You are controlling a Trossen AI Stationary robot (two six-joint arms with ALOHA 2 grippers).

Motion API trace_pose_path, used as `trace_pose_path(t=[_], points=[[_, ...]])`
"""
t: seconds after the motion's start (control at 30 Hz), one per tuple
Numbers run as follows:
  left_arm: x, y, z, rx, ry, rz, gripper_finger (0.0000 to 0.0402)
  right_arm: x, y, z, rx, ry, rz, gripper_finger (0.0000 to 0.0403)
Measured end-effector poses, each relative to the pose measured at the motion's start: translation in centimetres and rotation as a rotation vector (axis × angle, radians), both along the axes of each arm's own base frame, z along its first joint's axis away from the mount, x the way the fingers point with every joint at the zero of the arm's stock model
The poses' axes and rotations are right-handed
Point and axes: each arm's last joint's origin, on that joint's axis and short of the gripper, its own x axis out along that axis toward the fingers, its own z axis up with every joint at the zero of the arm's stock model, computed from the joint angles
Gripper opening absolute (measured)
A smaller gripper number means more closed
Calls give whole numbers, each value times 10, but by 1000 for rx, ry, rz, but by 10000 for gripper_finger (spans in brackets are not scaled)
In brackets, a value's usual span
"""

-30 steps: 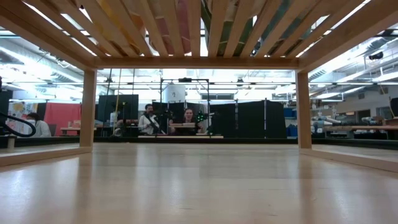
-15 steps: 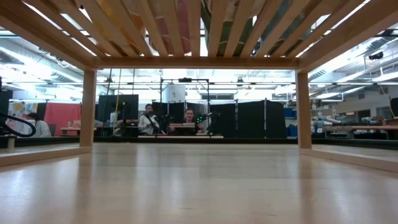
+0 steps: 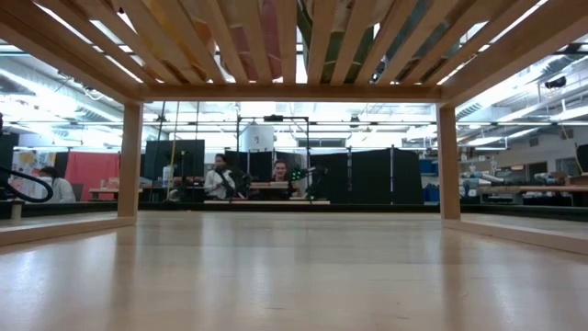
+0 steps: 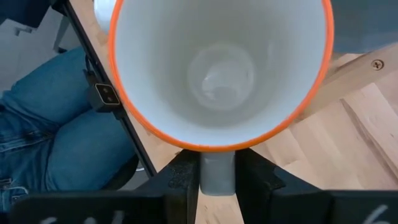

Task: Place coffee mugs
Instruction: Put the orange patterned mug on the shelf, then return to Home Position

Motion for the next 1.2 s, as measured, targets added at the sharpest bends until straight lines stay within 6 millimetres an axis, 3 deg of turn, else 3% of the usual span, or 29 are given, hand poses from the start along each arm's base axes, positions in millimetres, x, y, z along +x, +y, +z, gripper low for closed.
trace_pose_path(t=[0.6,1.2], points=[[0,0,0,0,0,0,114,2,2,0,16,-18,-2,108],[0,0,0,0,0,0,114,2,2,0,16,-17,-1,224]])
